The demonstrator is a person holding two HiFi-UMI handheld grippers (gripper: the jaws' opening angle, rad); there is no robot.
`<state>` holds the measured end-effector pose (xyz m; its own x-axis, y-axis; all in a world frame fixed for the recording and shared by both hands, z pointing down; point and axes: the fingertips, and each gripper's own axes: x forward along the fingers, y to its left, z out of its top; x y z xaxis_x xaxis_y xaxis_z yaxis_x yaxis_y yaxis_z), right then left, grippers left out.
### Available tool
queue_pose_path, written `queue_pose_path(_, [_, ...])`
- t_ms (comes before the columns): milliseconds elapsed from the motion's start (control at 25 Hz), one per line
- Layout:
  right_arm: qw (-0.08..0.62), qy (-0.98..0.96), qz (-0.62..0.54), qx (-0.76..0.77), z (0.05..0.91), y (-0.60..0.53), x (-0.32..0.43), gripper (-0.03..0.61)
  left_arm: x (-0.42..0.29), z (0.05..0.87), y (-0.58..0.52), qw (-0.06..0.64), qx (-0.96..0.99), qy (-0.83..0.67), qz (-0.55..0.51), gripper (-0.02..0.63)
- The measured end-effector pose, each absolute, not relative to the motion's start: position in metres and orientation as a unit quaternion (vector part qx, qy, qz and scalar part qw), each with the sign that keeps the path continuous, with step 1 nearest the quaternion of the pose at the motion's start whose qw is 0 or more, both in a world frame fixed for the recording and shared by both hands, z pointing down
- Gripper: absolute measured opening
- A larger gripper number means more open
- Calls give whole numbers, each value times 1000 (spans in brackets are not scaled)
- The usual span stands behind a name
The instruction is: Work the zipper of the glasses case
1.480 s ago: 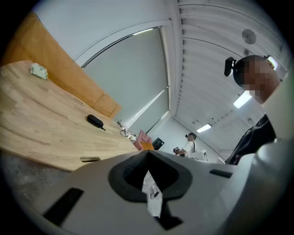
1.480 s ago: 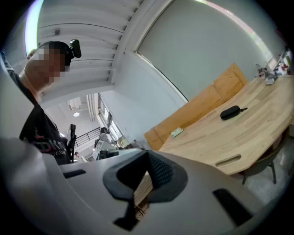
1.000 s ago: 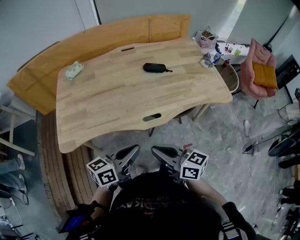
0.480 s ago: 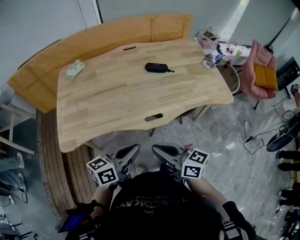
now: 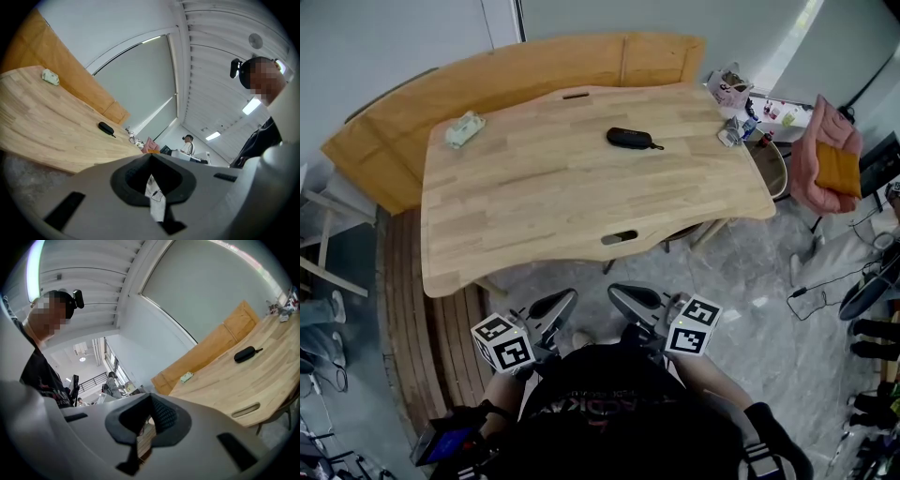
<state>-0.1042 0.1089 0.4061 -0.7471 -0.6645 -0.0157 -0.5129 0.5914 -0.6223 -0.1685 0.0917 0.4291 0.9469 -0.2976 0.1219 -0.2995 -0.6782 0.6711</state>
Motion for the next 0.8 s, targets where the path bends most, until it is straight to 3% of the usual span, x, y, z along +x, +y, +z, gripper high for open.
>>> queue_pose_path(800, [103,893,-293,-325,405,79,-87,14,-172,435,81,371,904,-213,-25,9])
